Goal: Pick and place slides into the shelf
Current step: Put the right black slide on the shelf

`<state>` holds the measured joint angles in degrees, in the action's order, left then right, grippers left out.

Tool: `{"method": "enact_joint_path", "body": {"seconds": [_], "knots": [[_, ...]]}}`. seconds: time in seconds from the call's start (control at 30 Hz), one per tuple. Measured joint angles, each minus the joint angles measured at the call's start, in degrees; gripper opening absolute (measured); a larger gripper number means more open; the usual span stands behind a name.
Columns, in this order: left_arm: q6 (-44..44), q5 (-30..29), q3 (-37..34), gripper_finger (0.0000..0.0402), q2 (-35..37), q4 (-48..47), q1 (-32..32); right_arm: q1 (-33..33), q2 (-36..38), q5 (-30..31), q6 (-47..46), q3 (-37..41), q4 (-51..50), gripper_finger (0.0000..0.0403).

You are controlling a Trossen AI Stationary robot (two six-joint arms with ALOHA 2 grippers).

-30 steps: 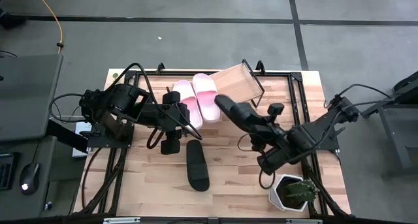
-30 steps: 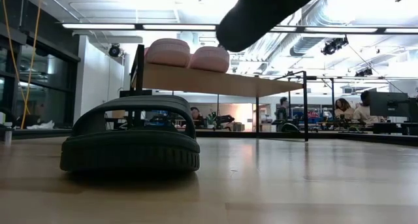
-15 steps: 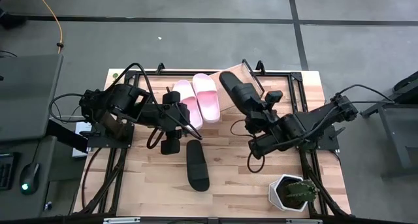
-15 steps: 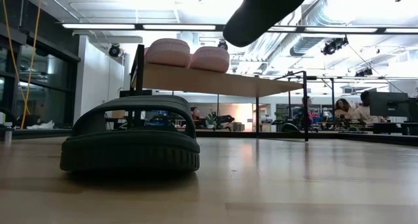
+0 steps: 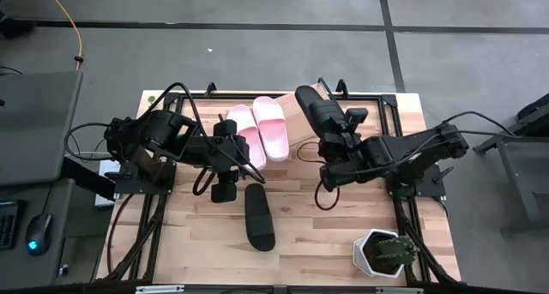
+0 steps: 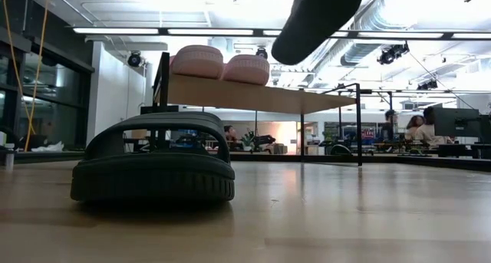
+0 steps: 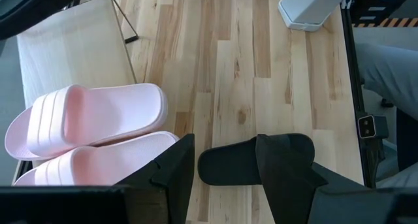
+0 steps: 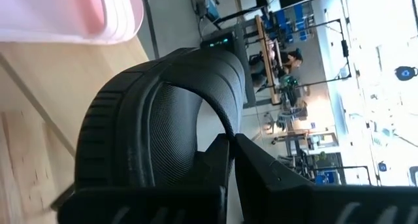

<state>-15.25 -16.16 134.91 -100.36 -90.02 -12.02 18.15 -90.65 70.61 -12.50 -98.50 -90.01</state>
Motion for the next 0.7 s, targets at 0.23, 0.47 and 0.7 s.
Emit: {"method": "enact_joint_path", "body": {"seconds": [0.23, 0.47, 0.7], "knots": [[0.3, 0.0, 0.0, 0.0152, 0.0, 0.0, 0.0, -1.9, 0.0, -0.6, 1.0, 0.0, 0.0, 0.0000], [0.7, -0.6, 0.0, 0.0152, 0.0, 0.0, 0.0, -4.7, 0.0, -0.3, 3.5, 0.0, 0.0, 0.0000], [1.5, -1.4, 0.0, 0.0152, 0.0, 0.0, 0.0, -9.1, 0.0, -1.1, 10.9, 0.0, 4.3, 0.0000]]}}
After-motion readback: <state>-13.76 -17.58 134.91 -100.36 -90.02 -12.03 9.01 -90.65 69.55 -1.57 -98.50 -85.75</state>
